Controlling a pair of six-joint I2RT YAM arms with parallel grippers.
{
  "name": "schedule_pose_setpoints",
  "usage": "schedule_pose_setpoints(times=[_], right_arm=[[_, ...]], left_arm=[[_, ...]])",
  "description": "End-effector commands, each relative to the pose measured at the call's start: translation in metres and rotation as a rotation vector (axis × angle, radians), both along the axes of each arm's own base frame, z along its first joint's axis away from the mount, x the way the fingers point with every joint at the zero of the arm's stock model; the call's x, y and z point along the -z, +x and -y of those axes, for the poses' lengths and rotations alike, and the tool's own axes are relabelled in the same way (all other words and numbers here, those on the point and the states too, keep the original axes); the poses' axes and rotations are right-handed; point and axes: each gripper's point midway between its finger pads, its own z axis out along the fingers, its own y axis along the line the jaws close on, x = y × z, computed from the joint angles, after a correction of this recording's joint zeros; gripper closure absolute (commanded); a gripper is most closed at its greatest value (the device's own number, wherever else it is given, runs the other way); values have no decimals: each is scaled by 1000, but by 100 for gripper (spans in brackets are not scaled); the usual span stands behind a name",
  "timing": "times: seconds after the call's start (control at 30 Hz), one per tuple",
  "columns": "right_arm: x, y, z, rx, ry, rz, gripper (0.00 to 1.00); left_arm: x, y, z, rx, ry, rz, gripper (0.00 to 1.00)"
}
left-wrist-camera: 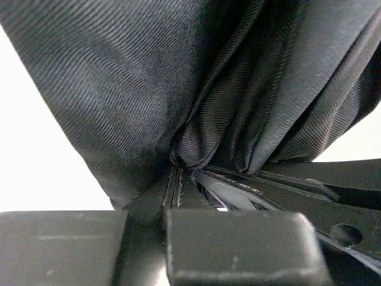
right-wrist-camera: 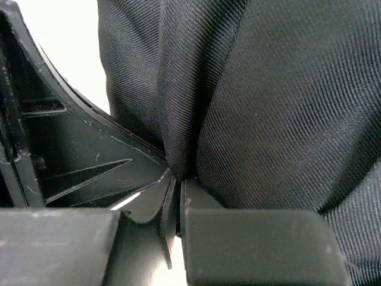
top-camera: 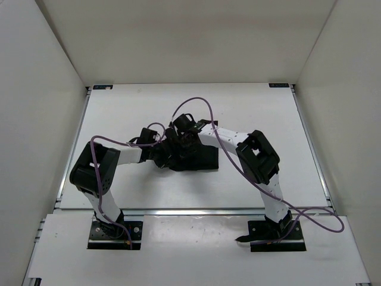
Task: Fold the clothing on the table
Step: Fold the skirt
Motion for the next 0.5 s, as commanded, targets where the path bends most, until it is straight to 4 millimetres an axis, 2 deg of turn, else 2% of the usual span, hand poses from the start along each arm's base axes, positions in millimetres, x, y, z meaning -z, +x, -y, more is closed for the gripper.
schedule_pose_setpoints(times=[0.0,0.1,0.17,0.3,0.37,0.4,0.47], right_arm=[[6,-2,-10,-30,-16,7,99],[29,-2,7,-3,-171,12,100],[43,-1,24,24,-258,4,100],[62,-6,54,109,-412,0,100],[61,-4,59,130,-457,38,100],[58,-2,62,148,-486,64,97],[58,-3,65,161,-523,86,92]], left_arm=[[16,-20,-11,33,30,-56,93],[9,-17,-21,6,-3,-56,69],[1,-13,-30,-22,-19,-41,63],[-38,10,-67,-159,-27,78,57],[-66,18,-84,-235,-34,165,56],[-70,23,-96,-285,-22,183,55],[-93,27,-111,-355,-16,265,52]])
